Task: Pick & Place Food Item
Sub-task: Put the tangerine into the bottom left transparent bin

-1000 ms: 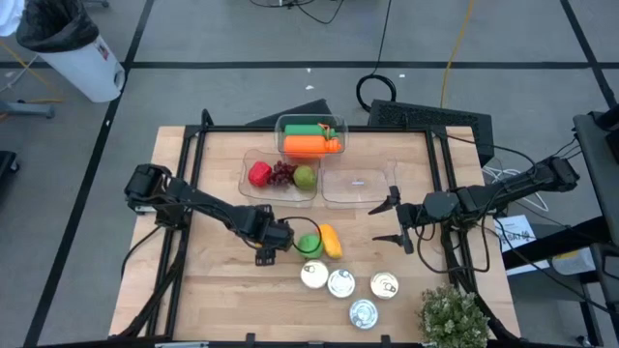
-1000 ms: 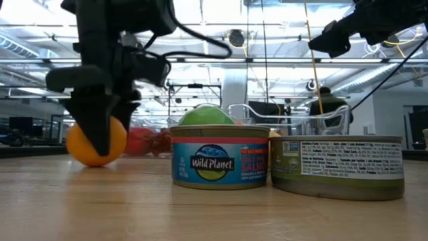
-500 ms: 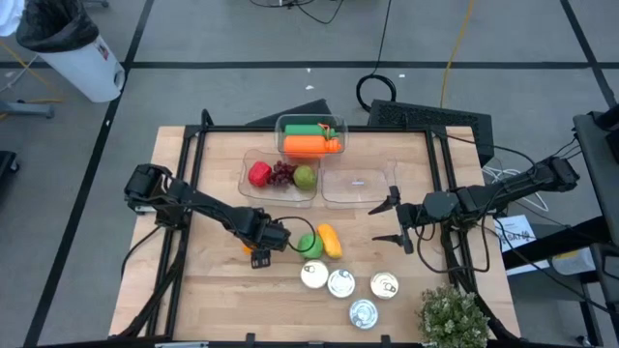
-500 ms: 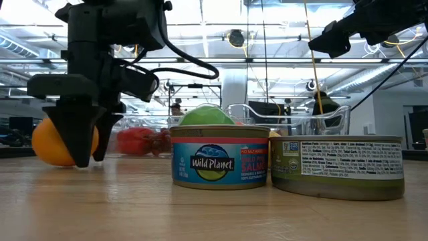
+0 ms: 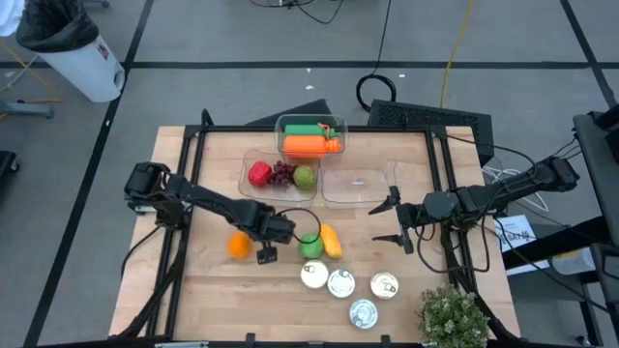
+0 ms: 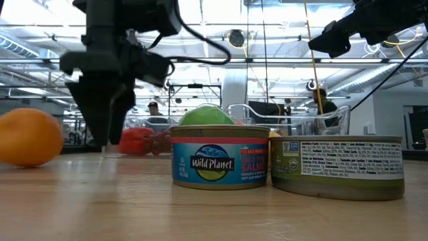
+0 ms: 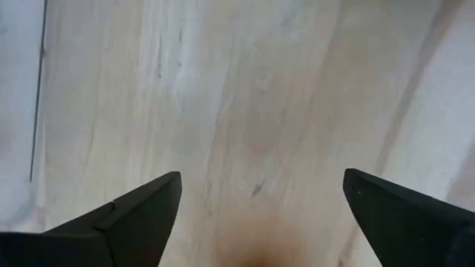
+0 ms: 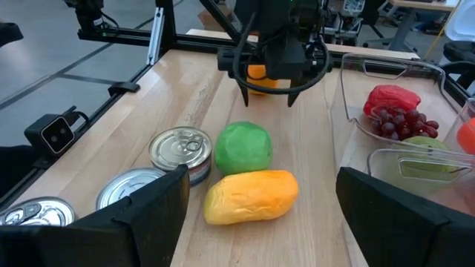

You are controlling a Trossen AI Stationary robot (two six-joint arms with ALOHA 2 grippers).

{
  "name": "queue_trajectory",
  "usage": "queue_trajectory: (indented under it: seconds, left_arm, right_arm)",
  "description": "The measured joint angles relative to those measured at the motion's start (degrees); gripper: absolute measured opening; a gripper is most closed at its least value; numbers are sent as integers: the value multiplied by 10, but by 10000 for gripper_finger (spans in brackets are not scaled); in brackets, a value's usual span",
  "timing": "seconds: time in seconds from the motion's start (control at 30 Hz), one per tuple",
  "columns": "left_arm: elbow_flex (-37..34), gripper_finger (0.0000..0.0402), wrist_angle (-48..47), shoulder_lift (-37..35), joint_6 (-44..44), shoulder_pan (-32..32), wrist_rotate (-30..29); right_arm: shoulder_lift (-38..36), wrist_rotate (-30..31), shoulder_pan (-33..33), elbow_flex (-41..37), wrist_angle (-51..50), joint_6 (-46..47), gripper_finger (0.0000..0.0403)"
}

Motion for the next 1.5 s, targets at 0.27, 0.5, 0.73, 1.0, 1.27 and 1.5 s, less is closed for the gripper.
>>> queue_trajectory:
  seconds: [0.27, 0.5, 0.73, 1.0, 1.27, 1.5]
  left_arm:
    - [83, 379, -196, 0, -93, 16, 9]
    - [66, 354, -353, 0, -300, -5, 106]
    - [-20, 324, -255, -73, -376, -27, 82]
    - [-151, 312, -249, -187, -470, -20, 82]
    - [-222, 319, -186, -219, -472, -21, 97]
    - [-225, 295, -180, -217, -476, -21, 95]
  right_arm:
    - [0, 0, 0, 0, 0, 2, 320]
    - [0, 0, 0, 0, -2, 5, 320]
    - [0, -1, 0, 0, -7, 5, 320]
    - [0, -1, 0, 0, -10, 10, 320]
    - [0, -1, 0, 0, -8, 5, 320]
    - [0, -1, 0, 0, -8, 5, 320]
